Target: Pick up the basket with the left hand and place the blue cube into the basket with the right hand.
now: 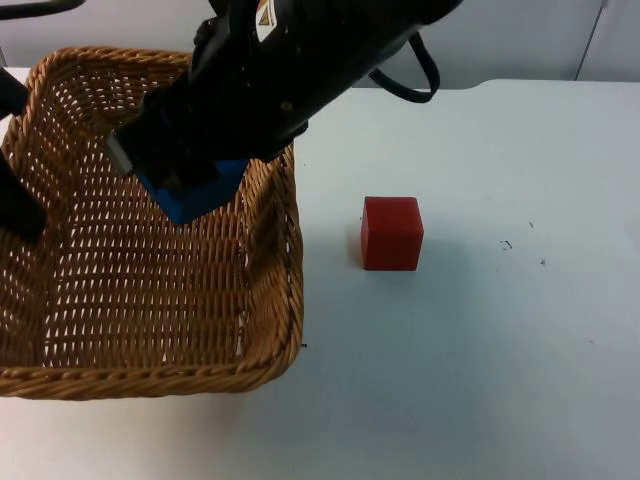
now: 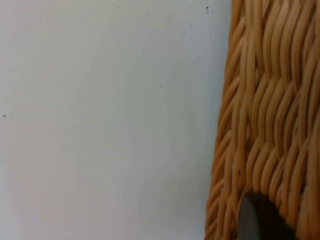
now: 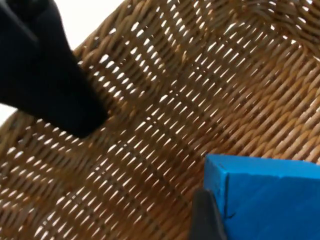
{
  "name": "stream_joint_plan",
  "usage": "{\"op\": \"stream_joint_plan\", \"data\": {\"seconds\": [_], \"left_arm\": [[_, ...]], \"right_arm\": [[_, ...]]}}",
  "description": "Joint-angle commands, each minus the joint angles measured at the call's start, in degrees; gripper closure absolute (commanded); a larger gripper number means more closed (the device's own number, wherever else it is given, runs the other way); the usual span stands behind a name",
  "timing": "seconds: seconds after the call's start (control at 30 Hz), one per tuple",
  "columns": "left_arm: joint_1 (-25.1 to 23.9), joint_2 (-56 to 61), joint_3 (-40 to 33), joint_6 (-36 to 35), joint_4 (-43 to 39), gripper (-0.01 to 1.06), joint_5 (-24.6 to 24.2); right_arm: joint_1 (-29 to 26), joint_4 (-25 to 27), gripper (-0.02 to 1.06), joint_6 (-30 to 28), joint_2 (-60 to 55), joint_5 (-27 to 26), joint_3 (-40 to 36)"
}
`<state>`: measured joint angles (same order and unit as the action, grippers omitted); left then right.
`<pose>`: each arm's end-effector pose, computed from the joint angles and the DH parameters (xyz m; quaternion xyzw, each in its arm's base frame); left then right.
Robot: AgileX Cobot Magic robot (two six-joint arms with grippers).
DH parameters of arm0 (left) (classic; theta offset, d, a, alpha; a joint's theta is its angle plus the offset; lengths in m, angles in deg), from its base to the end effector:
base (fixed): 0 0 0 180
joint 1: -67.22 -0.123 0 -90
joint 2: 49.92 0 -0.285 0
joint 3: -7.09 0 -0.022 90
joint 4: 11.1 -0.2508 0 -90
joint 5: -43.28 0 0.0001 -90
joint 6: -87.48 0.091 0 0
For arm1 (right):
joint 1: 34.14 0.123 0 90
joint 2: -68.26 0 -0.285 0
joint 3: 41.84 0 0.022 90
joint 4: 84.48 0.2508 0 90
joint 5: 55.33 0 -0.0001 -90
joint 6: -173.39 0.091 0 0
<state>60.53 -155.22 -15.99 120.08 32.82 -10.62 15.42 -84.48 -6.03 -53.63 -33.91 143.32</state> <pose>0.2985 -0.0164 0.1846 -0.0127 0.9544 -0.2866 0.0827 0.2887 0.3388 0.2040 -0.3872 0.8500 0.1513 0.3235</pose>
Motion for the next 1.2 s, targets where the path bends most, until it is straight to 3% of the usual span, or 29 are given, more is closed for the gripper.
{"op": "stream_joint_plan", "data": {"seconds": [0.0, 0.27, 0.77, 0.9, 0.97, 1.07, 1.17], "left_arm": [[-0.2, 0.2, 0.6, 0.4, 2.0, 1.05, -1.1], [-0.2, 0.2, 0.6, 0.4, 2.0, 1.05, -1.1], [-0.2, 0.2, 0.6, 0.4, 2.0, 1.05, -1.1], [-0.2, 0.2, 0.6, 0.4, 2.0, 1.05, -1.1], [-0.2, 0.2, 0.6, 0.4, 2.0, 1.05, -1.1], [-0.2, 0.2, 0.6, 0.4, 2.0, 1.05, -1.2], [-0.2, 0.2, 0.6, 0.4, 2.0, 1.05, -1.2]], "right_arm": [[0.2, 0.0, 1.05, -0.6, -1.5, -0.8, 1.7], [0.2, 0.0, 1.05, -0.9, -5.1, 1.2, 6.0], [0.2, 0.0, 1.03, -1.1, -5.4, 1.0, 6.3], [0.2, 0.0, 0.93, -1.1, -5.5, 1.0, 6.3], [0.2, 0.0, 0.78, -1.1, -5.5, 1.0, 6.3], [0.2, 0.0, 0.65, -1.1, -5.5, 1.0, 6.3], [0.2, 0.0, 0.61, -1.1, -5.5, 1.0, 6.3]]}}
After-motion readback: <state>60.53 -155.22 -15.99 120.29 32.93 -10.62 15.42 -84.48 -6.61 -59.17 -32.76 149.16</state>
